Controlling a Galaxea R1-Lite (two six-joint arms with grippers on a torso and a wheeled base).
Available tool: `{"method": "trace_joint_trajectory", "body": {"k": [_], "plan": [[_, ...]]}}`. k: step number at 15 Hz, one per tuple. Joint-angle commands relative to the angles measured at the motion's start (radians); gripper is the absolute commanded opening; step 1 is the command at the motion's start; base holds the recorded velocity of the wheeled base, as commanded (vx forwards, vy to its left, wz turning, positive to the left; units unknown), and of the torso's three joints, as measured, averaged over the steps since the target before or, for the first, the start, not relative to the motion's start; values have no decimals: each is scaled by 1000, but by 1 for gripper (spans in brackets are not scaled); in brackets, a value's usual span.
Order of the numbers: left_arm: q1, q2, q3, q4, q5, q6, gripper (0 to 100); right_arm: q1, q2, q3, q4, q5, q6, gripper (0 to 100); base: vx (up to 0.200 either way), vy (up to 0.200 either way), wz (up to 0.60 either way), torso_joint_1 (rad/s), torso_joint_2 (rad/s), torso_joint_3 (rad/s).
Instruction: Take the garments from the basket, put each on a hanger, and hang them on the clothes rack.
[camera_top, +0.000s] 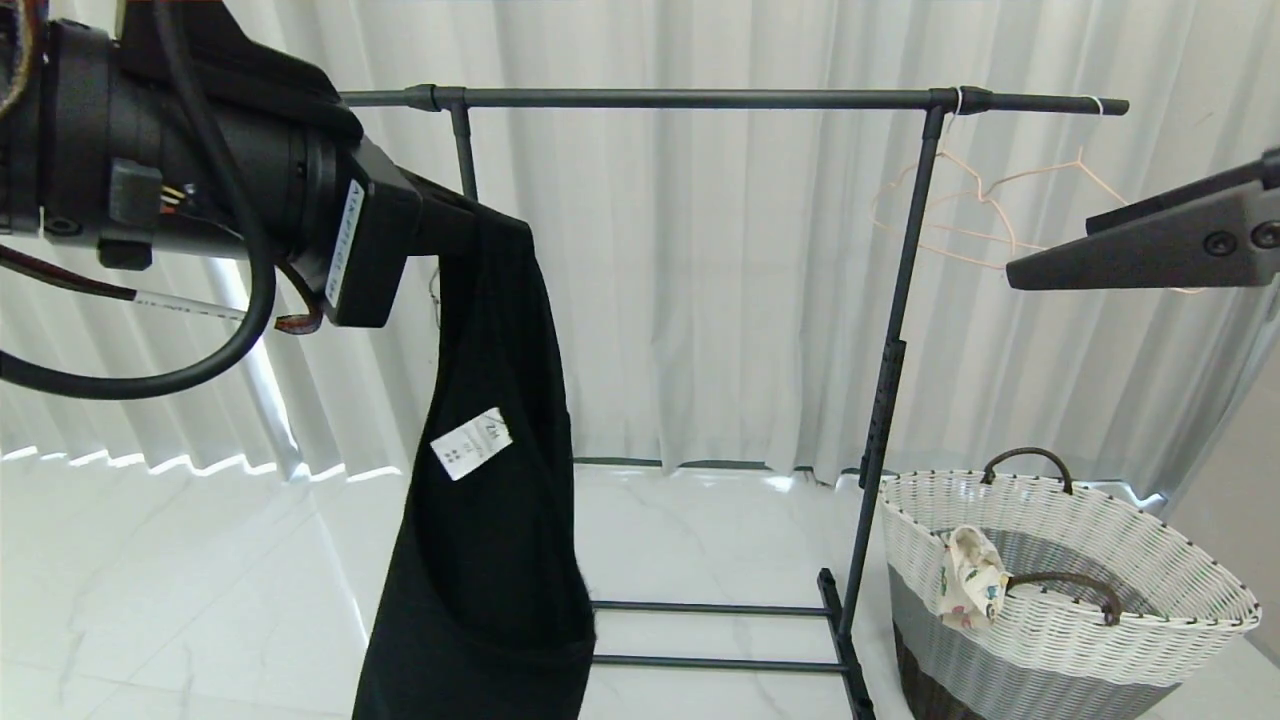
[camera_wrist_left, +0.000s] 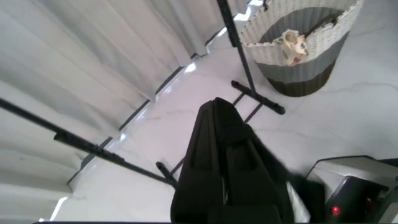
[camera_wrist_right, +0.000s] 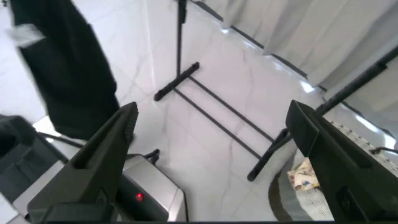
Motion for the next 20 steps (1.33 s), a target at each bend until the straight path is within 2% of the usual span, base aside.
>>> {"method": "trace_joint_trajectory", "body": {"k": [1, 2, 3, 4, 6, 7, 10, 13, 20], "plan": [[42, -8, 27, 1, 37, 1, 0, -133, 0, 34, 3, -39, -7, 100, 0, 0, 0, 0, 0, 0], [114, -32, 62, 1, 79, 1, 0, -230, -15, 70, 31, -96, -12, 100, 0, 0, 0, 0, 0, 0], [225, -66, 115, 1, 109, -2, 0, -332, -43, 105, 97, -133, -23, 100, 0, 0, 0, 0, 0, 0], [335, -89, 165, 0, 119, -11, 0, -411, -74, 135, 146, -134, -33, 100, 0, 0, 0, 0, 0, 0], [518, -141, 263, -3, 109, -51, 0, -509, -129, 235, 160, -139, -40, 100, 0, 0, 0, 0, 0, 0], [553, -152, 282, -6, 111, -83, 0, -526, -144, 267, 160, -140, -41, 100, 0, 0, 0, 0, 0, 0], [605, -151, 302, -62, 140, -192, 0, -541, -153, 298, 154, -139, -55, 100, 0, 0, 0, 0, 0, 0], [607, -154, 334, -112, 174, -206, 0, -541, -146, 297, 140, -139, -78, 100, 0, 0, 0, 0, 0, 0], [607, -175, 362, -115, 174, -204, 0, -541, -147, 293, 138, -137, -92, 100, 0, 0, 0, 0, 0, 0]]}}
